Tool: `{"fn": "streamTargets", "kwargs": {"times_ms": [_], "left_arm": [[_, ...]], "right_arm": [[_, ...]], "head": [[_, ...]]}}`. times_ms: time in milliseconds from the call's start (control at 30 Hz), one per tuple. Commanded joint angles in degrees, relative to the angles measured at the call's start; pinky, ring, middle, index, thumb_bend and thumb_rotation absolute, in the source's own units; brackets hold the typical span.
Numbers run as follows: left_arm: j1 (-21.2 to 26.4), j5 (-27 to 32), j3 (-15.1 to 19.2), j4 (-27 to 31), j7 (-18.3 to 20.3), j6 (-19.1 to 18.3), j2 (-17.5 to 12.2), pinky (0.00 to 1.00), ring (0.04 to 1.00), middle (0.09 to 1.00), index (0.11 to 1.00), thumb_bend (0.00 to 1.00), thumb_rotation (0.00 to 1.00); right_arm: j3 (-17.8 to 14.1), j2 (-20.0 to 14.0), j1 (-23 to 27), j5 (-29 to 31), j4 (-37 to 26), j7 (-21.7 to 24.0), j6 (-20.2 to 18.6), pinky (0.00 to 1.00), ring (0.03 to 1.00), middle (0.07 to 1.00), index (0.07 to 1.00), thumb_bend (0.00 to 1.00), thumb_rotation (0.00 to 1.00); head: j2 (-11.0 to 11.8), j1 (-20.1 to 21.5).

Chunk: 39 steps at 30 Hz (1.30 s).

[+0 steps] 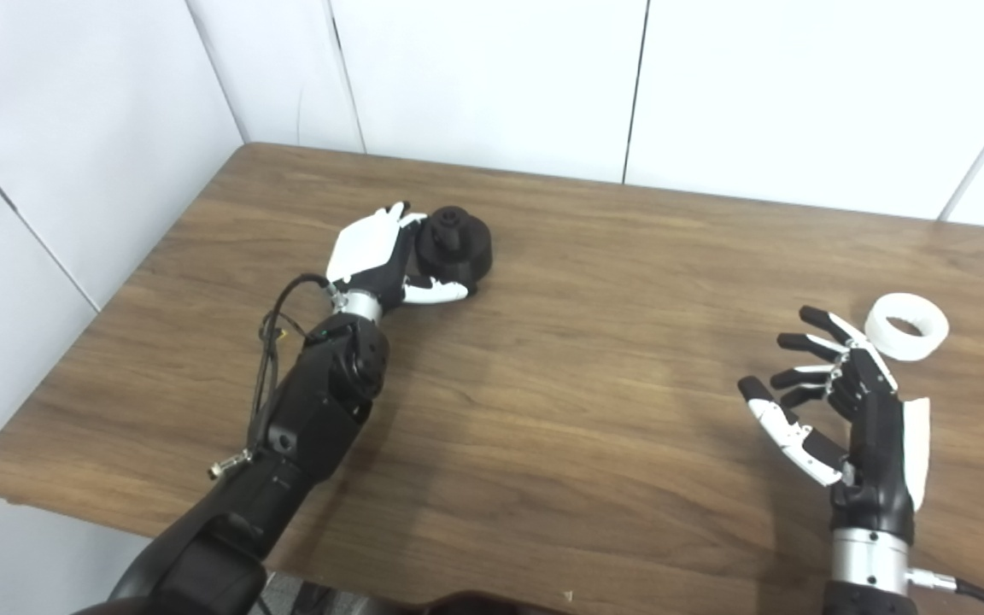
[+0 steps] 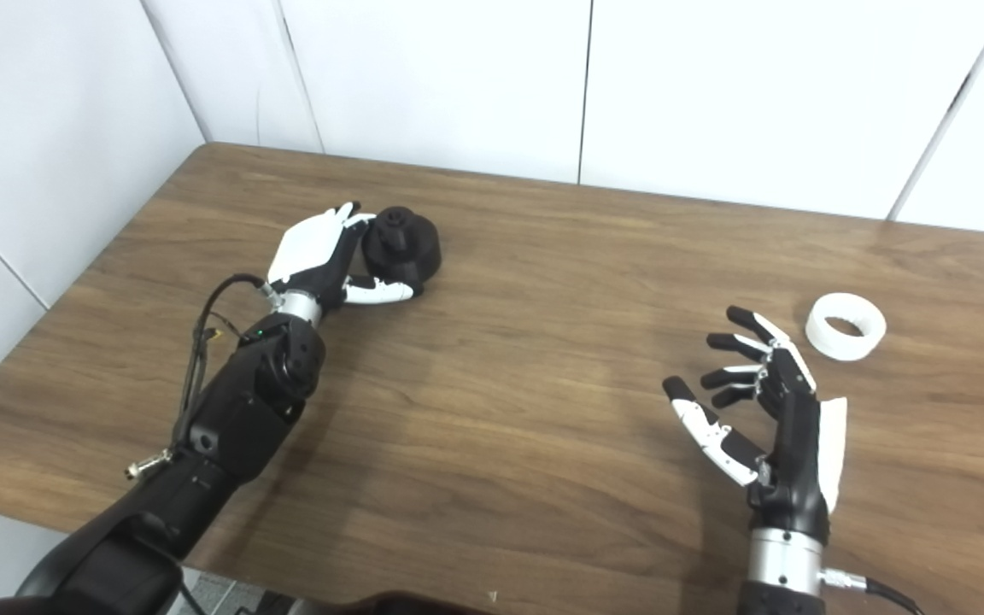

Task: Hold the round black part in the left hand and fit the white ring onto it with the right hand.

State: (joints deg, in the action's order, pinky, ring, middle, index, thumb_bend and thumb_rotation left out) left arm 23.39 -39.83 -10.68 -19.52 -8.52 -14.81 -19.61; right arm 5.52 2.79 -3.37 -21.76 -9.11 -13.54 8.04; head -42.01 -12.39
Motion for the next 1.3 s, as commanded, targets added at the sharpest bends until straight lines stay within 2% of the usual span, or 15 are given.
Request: {"fn": "streamTargets", "kwargs": {"times_ms": [0, 233, 600, 933, 1067, 1267], "left_arm": [[2.02, 0.39, 0.98, -0.21, -3.48, 2.23, -0.43, 1.00, 1.000, 1.000, 0.702, 0.89, 0.29], [2.16, 1.14, 1.41, -1.35, -5.47, 3.65, -0.01, 1.00, 1.000, 1.000, 0.629, 0.85, 0.24], [1.91, 1.93, 1.83, -1.56, -7.22, 5.72, 0.12, 1.00, 1.000, 1.000, 0.581, 0.85, 0.21], [0.09, 3.03, 1.23, 1.34, -4.67, 5.56, 0.75, 1.00, 1.000, 1.000, 0.584, 0.87, 0.22], [-2.06, 3.32, 0.20, 4.46, -2.47, 5.39, 1.48, 1.00, 1.000, 1.000, 0.589, 0.88, 0.22], [-5.16, 2.73, -2.46, 7.24, -1.15, 6.07, 2.55, 1.00, 1.000, 1.000, 0.593, 0.90, 0.24]], "right_arm": [[-0.32, -0.68, -3.87, -0.43, -0.25, -0.02, 1.23, 0.37, 0.491, 0.661, 0.759, 0.63, 0.20], [-0.49, -0.83, -3.84, 0.19, -0.36, 0.17, 1.37, 0.37, 0.483, 0.659, 0.759, 0.63, 0.19], [-0.47, -0.99, -3.93, -0.13, -0.71, 0.30, 0.96, 0.38, 0.494, 0.663, 0.763, 0.63, 0.21], [-0.35, -0.85, -4.00, -0.65, -1.13, 0.35, 0.23, 0.38, 0.493, 0.663, 0.763, 0.63, 0.22], [-0.33, -0.68, -3.87, -0.47, -1.18, 0.41, 0.07, 0.38, 0.490, 0.664, 0.765, 0.63, 0.22], [-0.28, -0.55, -3.60, -0.50, -1.05, 0.43, 0.01, 0.37, 0.487, 0.660, 0.761, 0.63, 0.20]], "head": [[-0.20, -0.11], [-0.23, -0.25], [-0.44, -0.32], [-0.57, -0.36], [-0.78, -0.07], [-0.94, 0.04]]}}
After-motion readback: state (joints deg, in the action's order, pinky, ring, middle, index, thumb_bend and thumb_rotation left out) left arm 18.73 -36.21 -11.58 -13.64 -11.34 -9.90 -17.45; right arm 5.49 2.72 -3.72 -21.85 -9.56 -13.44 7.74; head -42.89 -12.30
